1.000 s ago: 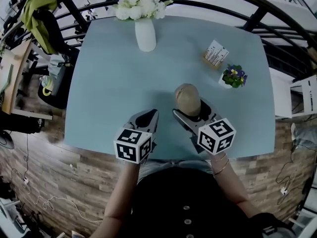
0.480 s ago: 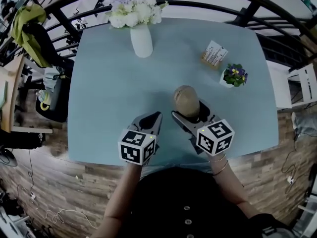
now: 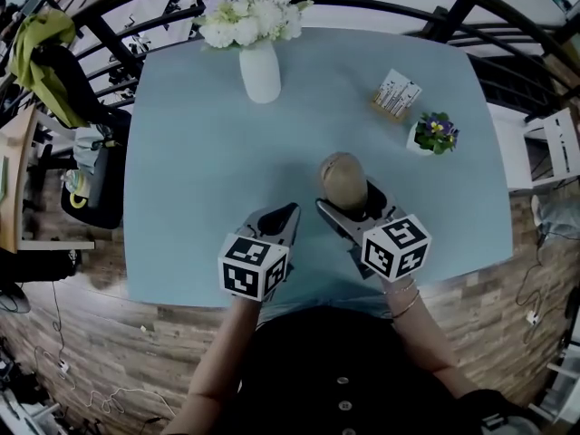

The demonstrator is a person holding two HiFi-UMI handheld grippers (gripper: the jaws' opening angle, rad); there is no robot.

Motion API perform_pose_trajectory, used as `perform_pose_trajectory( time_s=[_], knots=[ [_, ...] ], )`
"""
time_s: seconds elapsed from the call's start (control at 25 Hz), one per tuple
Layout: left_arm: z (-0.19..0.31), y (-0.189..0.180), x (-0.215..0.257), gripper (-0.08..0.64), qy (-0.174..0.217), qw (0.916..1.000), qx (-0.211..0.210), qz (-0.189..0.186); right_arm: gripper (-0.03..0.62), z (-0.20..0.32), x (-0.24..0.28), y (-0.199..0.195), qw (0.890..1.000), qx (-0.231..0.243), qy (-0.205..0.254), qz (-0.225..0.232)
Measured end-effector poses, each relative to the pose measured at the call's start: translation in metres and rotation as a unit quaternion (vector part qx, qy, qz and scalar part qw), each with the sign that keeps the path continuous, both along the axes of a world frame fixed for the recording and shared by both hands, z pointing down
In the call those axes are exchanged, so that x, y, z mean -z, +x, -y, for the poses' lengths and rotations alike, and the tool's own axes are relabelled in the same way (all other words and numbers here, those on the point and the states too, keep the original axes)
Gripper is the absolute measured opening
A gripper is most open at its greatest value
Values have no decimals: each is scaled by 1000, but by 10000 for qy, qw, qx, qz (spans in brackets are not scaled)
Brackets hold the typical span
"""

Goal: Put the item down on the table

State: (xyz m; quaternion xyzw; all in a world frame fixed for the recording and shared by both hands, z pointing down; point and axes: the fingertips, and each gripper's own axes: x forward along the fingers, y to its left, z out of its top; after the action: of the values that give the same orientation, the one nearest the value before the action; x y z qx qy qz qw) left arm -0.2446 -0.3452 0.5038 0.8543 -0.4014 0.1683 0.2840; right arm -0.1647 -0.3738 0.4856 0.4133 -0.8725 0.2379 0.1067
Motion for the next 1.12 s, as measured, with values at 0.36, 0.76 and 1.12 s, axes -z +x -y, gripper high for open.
perform_pose_trajectory(
  time_s=[0.36,0.76,1.12],
  knots=[
    [-1,-5,-6,18,-123,9998,108,-152,410,0,-10,0,9999,-13,-126,-114],
    [-7,0,-14,18,-233,9996,66,-152,410,-5,-27,4,9988,-33,-403,-266],
    [-12,7,-28,17,-417,9989,44,-210,410,-4,-71,11,9867,305,-930,-1295]
  ],
)
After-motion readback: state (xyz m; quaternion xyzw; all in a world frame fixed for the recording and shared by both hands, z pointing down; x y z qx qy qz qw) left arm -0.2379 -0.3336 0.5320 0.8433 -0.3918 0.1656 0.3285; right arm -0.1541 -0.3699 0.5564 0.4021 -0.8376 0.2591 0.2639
